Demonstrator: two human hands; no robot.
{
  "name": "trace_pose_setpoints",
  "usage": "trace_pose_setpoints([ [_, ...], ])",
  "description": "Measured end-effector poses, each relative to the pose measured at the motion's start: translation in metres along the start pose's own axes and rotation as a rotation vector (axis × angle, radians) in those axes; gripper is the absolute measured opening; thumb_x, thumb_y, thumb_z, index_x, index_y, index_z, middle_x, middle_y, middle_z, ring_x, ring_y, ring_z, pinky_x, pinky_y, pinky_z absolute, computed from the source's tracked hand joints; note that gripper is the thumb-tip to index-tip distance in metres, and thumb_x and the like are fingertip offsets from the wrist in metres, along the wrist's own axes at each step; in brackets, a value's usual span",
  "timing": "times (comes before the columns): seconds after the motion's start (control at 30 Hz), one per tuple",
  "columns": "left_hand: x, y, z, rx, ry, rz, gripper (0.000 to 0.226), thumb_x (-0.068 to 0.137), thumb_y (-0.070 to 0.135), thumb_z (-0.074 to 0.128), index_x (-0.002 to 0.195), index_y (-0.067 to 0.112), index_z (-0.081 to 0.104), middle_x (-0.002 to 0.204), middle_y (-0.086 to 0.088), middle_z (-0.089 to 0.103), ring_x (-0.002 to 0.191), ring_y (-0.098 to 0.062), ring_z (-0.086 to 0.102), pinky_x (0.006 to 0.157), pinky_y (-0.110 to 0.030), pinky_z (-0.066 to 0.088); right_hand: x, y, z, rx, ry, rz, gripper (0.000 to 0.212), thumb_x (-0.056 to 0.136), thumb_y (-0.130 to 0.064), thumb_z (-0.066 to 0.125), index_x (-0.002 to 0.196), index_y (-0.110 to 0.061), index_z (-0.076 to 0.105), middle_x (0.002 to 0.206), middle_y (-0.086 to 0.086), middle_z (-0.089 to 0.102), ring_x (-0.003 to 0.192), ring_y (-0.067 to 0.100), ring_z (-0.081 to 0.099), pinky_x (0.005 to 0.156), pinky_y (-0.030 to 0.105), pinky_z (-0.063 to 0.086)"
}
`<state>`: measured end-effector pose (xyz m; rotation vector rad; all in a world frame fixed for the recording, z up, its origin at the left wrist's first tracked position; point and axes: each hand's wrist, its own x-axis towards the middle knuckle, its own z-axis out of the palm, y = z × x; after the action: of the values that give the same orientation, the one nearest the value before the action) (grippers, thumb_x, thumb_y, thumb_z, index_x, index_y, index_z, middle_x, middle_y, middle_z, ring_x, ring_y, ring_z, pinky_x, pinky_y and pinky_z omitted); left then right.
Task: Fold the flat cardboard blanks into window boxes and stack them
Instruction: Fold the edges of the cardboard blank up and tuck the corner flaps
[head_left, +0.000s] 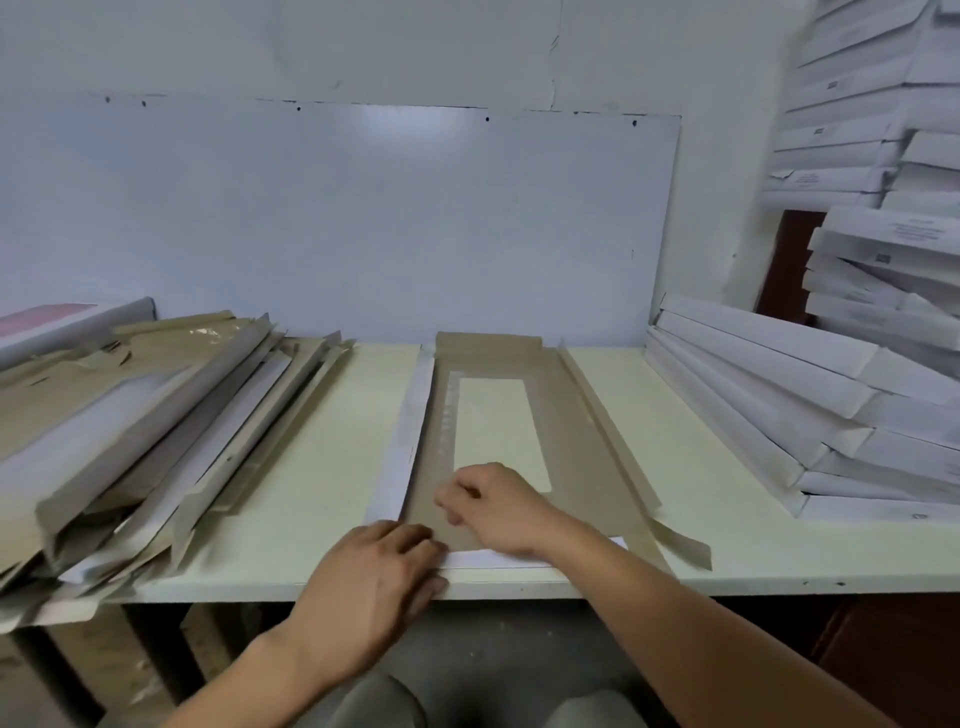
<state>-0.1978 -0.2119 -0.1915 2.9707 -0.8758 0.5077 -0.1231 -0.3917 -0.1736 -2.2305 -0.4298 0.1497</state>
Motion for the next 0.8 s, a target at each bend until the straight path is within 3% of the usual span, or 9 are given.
trace_pose_setpoints([
  [0.1, 0.004, -0.013, -0.001, 0.027, -0.083, -0.050, 0.046, 0.093, 0.063, 0.029, 0.115, 0.034, 0.056, 0.118, 0.016, 0.059, 0.106, -0.014, 0.056, 0.083, -0.030, 0.045, -0.029, 0.021, -0.036, -0.411, -0.085, -0.040, 0.050, 0.082, -0.076, 0.042, 0.080, -0.028, 0.057, 0.078, -0.011, 0.058, 0.069, 0.004, 0.051, 0.064, 0.030, 0.041],
  [0.17, 0.008, -0.016, -0.003, 0.032, -0.122, -0.056, 0.050, 0.090, 0.070, 0.035, 0.120, 0.034, 0.053, 0.118, 0.015, 0.058, 0.108, -0.013, 0.054, 0.084, -0.029, 0.043, -0.049, 0.036, -0.058, -0.515, -0.123, 0.006, 0.049, 0.074, -0.082, 0.047, 0.090, -0.037, 0.057, 0.089, -0.018, 0.059, 0.080, 0.000, 0.054, 0.071, 0.028, 0.045],
  [0.23, 0.013, -0.014, -0.006, 0.052, -0.158, -0.062, 0.053, 0.086, 0.071, 0.041, 0.123, 0.035, 0.051, 0.117, 0.013, 0.058, 0.108, -0.014, 0.054, 0.085, -0.030, 0.043, -0.065, 0.045, -0.075, -0.549, -0.118, 0.028, 0.037, 0.077, -0.074, 0.056, 0.090, -0.039, 0.055, 0.093, -0.020, 0.060, 0.085, -0.002, 0.055, 0.076, 0.026, 0.046],
  [0.33, 0.015, -0.008, -0.008, 0.076, -0.156, -0.067, 0.048, 0.088, 0.065, 0.045, 0.124, 0.034, 0.050, 0.113, 0.010, 0.059, 0.105, -0.017, 0.055, 0.085, -0.032, 0.043, -0.081, 0.050, -0.082, -0.460, -0.044, -0.023, 0.016, 0.091, -0.047, 0.060, 0.080, -0.038, 0.054, 0.082, -0.022, 0.058, 0.079, -0.003, 0.053, 0.071, 0.021, 0.042],
  [0.4, 0.015, -0.006, -0.010, 0.089, -0.135, -0.051, 0.039, 0.092, 0.060, 0.043, 0.113, 0.029, 0.055, 0.105, 0.007, 0.059, 0.099, -0.020, 0.056, 0.079, -0.033, 0.042, -0.088, 0.051, -0.078, -0.429, 0.007, -0.040, 0.007, 0.096, -0.040, 0.056, 0.089, -0.038, 0.059, 0.088, -0.025, 0.060, 0.087, -0.004, 0.054, 0.081, 0.025, 0.045],
  [0.5, 0.015, -0.005, -0.010, 0.134, -0.159, 0.009, 0.038, 0.098, 0.055, 0.036, 0.096, 0.024, 0.059, 0.102, 0.003, 0.054, 0.094, -0.023, 0.053, 0.073, -0.035, 0.040, -0.094, 0.052, -0.059, -0.639, 0.080, -0.110, 0.030, 0.099, -0.041, 0.048, 0.128, -0.038, 0.055, 0.120, -0.022, 0.055, 0.115, 0.004, 0.047, 0.100, 0.028, 0.038],
  [0.57, 0.016, -0.007, -0.009, 0.116, -0.163, 0.034, 0.040, 0.101, 0.052, 0.033, 0.092, 0.022, 0.059, 0.101, 0.002, 0.053, 0.092, -0.023, 0.052, 0.071, -0.037, 0.041, -0.095, 0.047, -0.038, -0.696, 0.076, -0.198, 0.040, 0.099, -0.047, 0.043, 0.137, -0.035, 0.051, 0.133, -0.017, 0.048, 0.124, 0.008, 0.040, 0.105, 0.029, 0.032],
  [0.67, 0.022, -0.013, -0.014, 0.005, -0.120, 0.018, 0.037, 0.101, 0.048, 0.036, 0.085, 0.021, 0.056, 0.089, 0.001, 0.056, 0.085, -0.025, 0.056, 0.065, -0.037, 0.042, -0.089, 0.038, -0.013, -0.763, 0.082, -0.287, 0.035, 0.101, -0.039, 0.040, 0.131, -0.029, 0.056, 0.126, -0.007, 0.052, 0.118, 0.015, 0.044, 0.098, 0.033, 0.039],
  [0.8, 0.040, -0.018, -0.020, 0.005, -0.105, -0.202, 0.025, 0.098, 0.046, 0.045, 0.091, 0.022, 0.051, 0.082, -0.001, 0.062, 0.075, -0.029, 0.057, 0.066, -0.032, 0.045, -0.071, 0.031, -0.024, -0.733, 0.162, -0.123, 0.029, 0.104, -0.037, 0.033, 0.117, -0.031, 0.059, 0.110, -0.007, 0.060, 0.103, 0.019, 0.056, 0.083, 0.033, 0.043],
])
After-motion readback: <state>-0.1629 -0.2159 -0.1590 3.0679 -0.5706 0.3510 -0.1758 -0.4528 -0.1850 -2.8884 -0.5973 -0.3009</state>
